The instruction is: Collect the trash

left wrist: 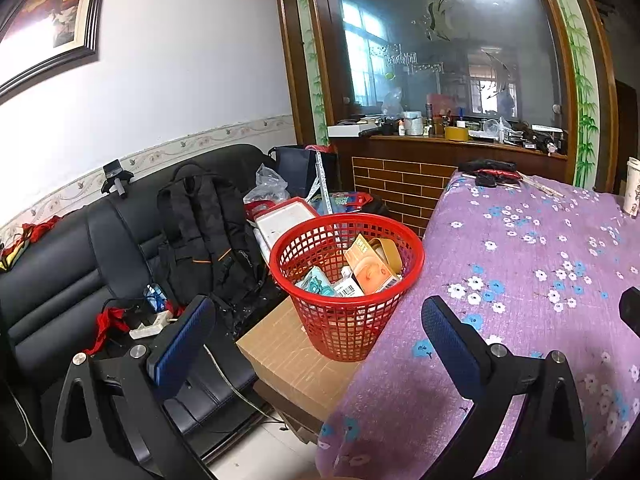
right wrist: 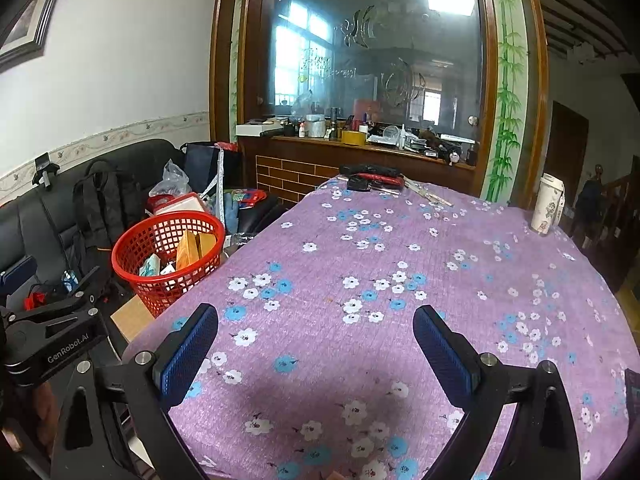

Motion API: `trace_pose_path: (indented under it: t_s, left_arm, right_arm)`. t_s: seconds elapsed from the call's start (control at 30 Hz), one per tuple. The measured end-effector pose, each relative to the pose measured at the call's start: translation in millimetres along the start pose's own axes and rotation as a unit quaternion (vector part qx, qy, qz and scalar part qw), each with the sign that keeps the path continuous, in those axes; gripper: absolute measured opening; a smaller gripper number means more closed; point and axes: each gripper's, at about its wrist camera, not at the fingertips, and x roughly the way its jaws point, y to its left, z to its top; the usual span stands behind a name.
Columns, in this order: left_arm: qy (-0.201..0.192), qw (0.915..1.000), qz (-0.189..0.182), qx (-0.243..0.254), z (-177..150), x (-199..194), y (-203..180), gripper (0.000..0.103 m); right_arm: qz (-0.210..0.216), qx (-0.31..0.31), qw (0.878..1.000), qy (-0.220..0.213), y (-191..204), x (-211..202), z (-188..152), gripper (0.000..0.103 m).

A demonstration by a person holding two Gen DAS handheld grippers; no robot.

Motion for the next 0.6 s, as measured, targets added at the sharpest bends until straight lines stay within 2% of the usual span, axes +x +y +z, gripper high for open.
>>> trace_pose_path:
  t_s: [0.6]
  left_arm:
    - [0.004, 0.9998, 0.003, 0.017, 0.1, 2.3, -10.7, 0.103]
  right_arm:
    - [-0.004, 0.007, 1.0, 0.012, -8.5, 1.5, -3.7, 0.1]
